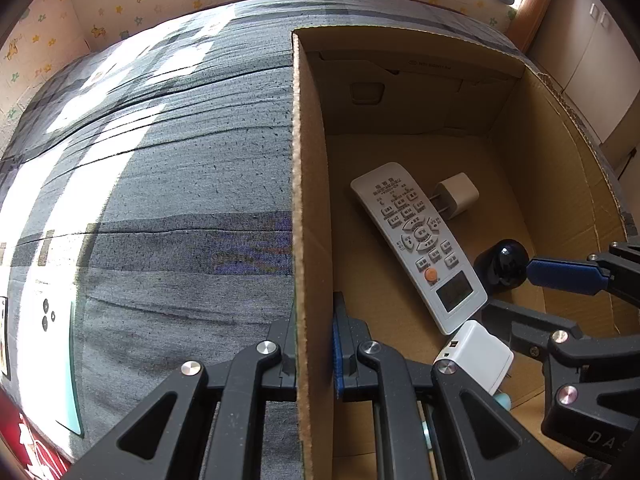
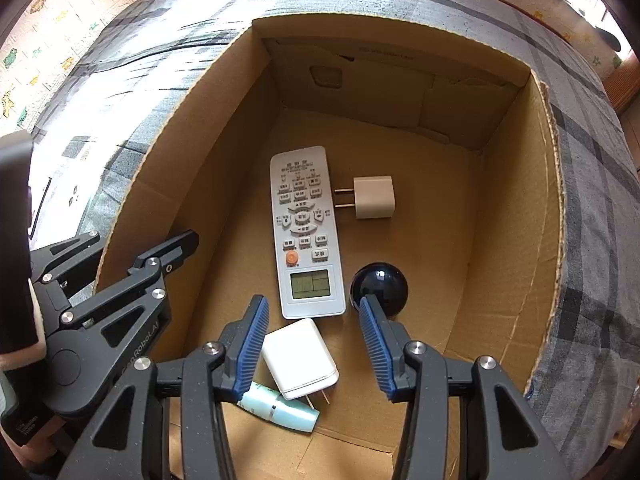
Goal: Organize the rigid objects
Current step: 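Lower the large white charger into the box and open the right gripper, then move the right gripper back over the blue key fob on the bed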
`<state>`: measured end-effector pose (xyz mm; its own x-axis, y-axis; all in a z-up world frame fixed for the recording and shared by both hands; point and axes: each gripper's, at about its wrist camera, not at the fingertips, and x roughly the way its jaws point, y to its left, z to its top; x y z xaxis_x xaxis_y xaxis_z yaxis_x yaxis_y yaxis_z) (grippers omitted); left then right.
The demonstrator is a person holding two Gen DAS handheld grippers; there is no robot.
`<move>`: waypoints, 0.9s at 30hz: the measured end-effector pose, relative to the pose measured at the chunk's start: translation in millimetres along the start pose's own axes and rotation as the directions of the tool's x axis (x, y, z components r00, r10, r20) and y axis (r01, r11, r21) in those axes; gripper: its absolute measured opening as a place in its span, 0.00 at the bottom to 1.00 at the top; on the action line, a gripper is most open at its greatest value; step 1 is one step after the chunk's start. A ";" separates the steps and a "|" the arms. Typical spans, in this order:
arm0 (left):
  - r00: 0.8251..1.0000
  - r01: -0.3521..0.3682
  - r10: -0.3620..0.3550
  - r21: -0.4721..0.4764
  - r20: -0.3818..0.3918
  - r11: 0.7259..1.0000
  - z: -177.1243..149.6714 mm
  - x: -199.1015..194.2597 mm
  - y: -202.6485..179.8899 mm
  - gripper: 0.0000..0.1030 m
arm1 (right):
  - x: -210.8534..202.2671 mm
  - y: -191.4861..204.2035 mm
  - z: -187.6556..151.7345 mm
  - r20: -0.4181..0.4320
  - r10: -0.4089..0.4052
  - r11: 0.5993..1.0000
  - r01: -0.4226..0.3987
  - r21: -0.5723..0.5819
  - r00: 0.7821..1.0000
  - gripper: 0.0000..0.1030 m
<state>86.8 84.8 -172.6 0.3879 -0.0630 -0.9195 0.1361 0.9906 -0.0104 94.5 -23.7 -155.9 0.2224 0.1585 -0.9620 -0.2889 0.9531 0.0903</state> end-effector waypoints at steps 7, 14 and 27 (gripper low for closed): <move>1.000 -0.001 0.001 0.001 0.002 1.000 -0.9 -0.6 -0.8 0.11 | -27.3 -5.2 -4.6 0.065 -0.011 1.000 0.011 -0.004 0.998 0.51; 1.000 -0.003 0.003 0.003 0.002 1.000 -1.4 -0.6 -1.6 0.11 | -55.8 -8.5 -5.5 0.120 -0.044 0.999 0.044 -0.001 0.992 0.57; 1.000 -0.006 0.006 0.010 0.001 1.000 -1.6 -0.5 -2.7 0.11 | -97.1 -46.8 -8.3 0.216 -0.111 0.992 0.095 0.084 0.970 0.89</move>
<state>84.8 82.3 -172.7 0.3896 -0.0571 -0.9192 0.1428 0.9898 -0.0010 78.7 -85.8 -68.8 0.4494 0.1035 -0.8873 -0.1872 0.9821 0.0198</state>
